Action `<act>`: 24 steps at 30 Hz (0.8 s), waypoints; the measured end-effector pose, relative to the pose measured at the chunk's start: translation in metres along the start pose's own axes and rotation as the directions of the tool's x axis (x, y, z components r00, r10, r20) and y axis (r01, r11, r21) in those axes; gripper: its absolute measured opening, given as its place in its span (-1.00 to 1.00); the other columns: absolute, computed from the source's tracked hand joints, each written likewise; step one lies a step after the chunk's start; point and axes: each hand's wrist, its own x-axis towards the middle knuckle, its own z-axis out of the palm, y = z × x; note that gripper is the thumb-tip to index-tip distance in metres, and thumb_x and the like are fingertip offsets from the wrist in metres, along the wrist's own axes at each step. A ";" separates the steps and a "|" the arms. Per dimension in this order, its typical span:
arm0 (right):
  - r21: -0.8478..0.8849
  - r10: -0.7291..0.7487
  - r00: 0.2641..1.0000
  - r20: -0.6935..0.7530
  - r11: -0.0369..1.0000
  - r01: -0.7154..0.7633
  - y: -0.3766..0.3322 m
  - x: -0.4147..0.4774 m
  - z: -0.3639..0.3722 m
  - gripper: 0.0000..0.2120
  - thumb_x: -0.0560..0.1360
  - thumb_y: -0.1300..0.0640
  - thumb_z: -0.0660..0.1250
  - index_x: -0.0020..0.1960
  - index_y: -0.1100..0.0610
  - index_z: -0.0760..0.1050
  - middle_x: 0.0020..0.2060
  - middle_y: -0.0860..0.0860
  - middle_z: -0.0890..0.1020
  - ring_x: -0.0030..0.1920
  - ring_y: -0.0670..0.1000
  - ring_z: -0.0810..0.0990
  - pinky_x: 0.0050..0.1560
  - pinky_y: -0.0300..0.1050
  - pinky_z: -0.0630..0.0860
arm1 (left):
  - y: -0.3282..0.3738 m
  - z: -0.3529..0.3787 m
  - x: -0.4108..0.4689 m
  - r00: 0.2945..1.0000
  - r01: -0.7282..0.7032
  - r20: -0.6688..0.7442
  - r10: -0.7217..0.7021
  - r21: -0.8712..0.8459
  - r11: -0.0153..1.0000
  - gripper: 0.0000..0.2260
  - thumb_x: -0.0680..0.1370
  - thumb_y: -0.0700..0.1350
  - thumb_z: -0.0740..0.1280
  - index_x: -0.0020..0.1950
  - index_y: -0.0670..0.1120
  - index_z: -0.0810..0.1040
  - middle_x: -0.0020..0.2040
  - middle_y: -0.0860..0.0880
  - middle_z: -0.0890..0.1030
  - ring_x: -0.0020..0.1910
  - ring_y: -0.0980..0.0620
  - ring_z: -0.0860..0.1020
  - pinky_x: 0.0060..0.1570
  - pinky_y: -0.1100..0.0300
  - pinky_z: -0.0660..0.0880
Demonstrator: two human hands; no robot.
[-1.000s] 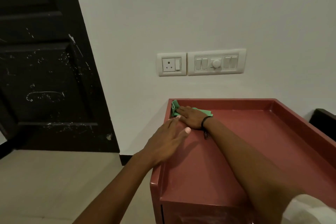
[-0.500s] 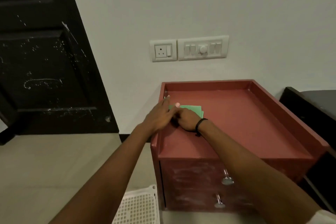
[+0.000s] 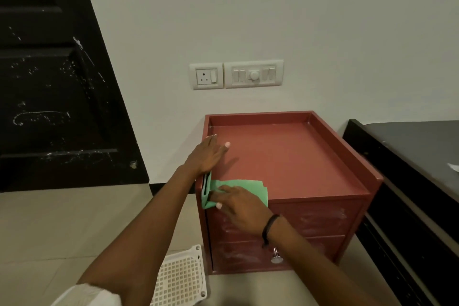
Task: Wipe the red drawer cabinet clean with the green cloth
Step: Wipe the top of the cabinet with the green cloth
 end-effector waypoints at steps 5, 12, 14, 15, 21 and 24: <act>0.013 -0.059 0.998 0.002 0.998 0.058 0.004 -0.008 0.002 -0.63 0.66 0.12 0.13 0.43 -0.06 0.41 0.46 -0.10 0.41 0.48 -0.01 0.33 0.43 0.01 0.29 | -0.002 0.002 0.004 1.000 -0.014 -0.022 0.014 0.011 1.000 -0.14 0.51 0.44 -0.15 0.63 -0.11 0.02 0.64 -0.08 0.05 0.61 -0.05 0.05 0.54 -0.06 0.06; 0.011 0.027 0.999 0.037 1.000 -0.028 0.054 0.057 -0.009 -0.64 0.65 0.07 0.11 0.42 -0.02 0.41 0.44 -0.01 0.45 0.41 0.07 0.42 0.36 0.07 0.39 | -0.004 0.005 0.003 0.997 -0.019 -0.071 0.006 -0.193 0.981 -0.32 0.61 0.34 -0.12 0.63 0.00 0.04 0.64 0.03 0.06 0.61 0.04 0.06 0.56 0.01 0.02; 0.023 0.073 0.995 0.062 0.997 -0.074 0.065 0.090 -0.015 -0.70 0.60 0.17 0.15 0.29 0.09 0.49 0.27 0.11 0.58 0.22 0.20 0.55 0.17 0.06 0.47 | -0.004 0.005 0.003 0.997 -0.019 -0.082 0.001 -0.220 0.975 -0.33 0.61 0.33 -0.11 0.63 0.02 0.02 0.64 0.04 0.05 0.61 0.06 0.05 0.54 0.04 0.01; 0.033 0.107 0.991 0.081 0.993 -0.110 0.072 0.107 -0.017 -0.73 0.57 0.22 0.16 0.23 0.16 0.49 0.20 0.17 0.61 0.15 0.24 0.57 0.09 0.06 0.47 | -0.004 0.006 0.004 0.997 -0.017 -0.082 -0.002 -0.229 0.973 -0.30 0.58 0.36 -0.11 0.64 0.03 0.00 0.64 0.06 0.04 0.61 0.08 0.04 0.54 0.05 0.00; 0.009 0.094 0.992 0.082 0.995 -0.096 0.126 0.164 -0.018 -0.76 0.58 0.11 0.11 0.16 0.07 0.49 0.05 0.09 0.66 -0.02 0.15 0.61 -0.04 0.02 0.51 | -0.013 0.011 0.016 0.996 -0.039 -0.082 0.025 -0.171 0.984 -0.23 0.52 0.43 -0.12 0.63 0.04 -0.01 0.64 0.07 0.04 0.61 0.10 0.03 0.56 0.02 0.05; -0.047 0.084 0.992 0.095 0.996 -0.080 0.140 0.186 -0.023 -0.67 0.61 0.09 0.10 0.33 -0.03 0.42 0.22 0.07 0.60 0.13 0.16 0.58 0.07 0.05 0.50 | -0.012 0.011 0.018 0.993 -0.068 -0.103 0.053 -0.148 0.987 -0.30 0.54 0.40 -0.08 0.61 0.08 0.10 0.62 0.07 0.15 0.57 0.09 0.14 0.52 0.07 0.13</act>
